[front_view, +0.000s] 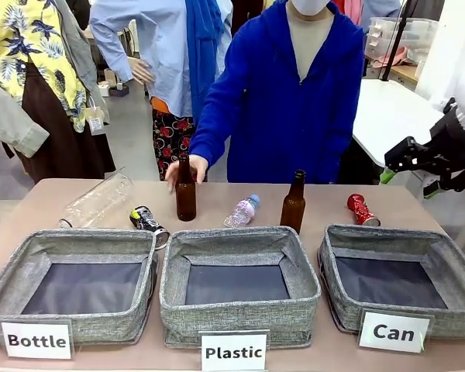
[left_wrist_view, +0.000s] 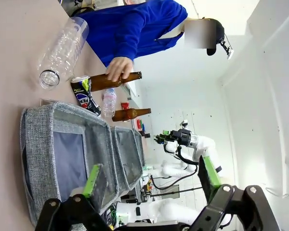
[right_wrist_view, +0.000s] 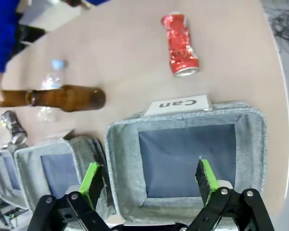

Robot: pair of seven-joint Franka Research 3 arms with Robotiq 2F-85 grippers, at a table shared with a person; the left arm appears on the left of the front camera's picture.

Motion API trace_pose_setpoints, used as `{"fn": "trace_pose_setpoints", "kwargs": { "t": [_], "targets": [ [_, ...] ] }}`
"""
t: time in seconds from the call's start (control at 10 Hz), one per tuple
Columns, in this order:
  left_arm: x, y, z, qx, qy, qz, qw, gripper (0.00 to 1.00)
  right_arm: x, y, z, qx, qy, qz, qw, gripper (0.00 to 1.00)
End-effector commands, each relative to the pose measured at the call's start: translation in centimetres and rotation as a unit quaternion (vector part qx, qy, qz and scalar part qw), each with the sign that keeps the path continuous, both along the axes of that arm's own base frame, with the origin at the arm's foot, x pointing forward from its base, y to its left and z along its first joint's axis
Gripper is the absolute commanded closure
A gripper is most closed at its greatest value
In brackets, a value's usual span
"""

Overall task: Sort the can waste into the basket.
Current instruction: Pick up the can waste from the table and place it in the right Fabric basket.

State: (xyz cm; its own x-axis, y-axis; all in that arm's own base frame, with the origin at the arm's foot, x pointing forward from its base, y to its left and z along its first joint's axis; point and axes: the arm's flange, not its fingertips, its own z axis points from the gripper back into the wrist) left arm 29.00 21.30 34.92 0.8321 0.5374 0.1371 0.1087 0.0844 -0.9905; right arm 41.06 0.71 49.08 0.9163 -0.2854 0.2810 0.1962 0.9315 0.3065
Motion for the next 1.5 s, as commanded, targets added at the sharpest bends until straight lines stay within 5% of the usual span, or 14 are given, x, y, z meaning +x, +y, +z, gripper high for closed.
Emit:
{"fn": "trace_pose_setpoints", "kwargs": {
  "t": [0.0,0.2,0.5,0.6,1.1,1.4],
  "targets": [
    [-0.3,0.0,0.0,0.0,-0.008,-0.006,1.0,0.0,-0.7,-1.3,0.2,0.026,-0.007,0.003,1.0,0.0],
    [-0.3,0.0,0.0,0.0,-0.008,-0.006,1.0,0.0,0.0,1.4,0.1,-0.044,-0.016,0.005,0.999,0.0],
    [-0.3,0.0,0.0,0.0,-0.008,-0.006,1.0,0.0,7.6,3.1,-1.4,-0.101,-0.006,0.019,0.995,0.0],
    [-0.3,0.0,0.0,0.0,-0.008,-0.006,1.0,0.0,10.3,2.9,-3.3,-0.106,0.028,0.015,0.994,0.0],
    [0.0,0.0,0.0,0.0,0.0,0.0,1.0,0.0,17.7,1.3,-13.5,-0.136,0.082,0.042,0.986,0.0],
    [-7.2,3.4,6.4,-0.044,-0.071,-0.024,0.996,0.0,19.8,1.1,-17.7,-0.148,0.053,0.042,0.987,0.0]
  ]
}}
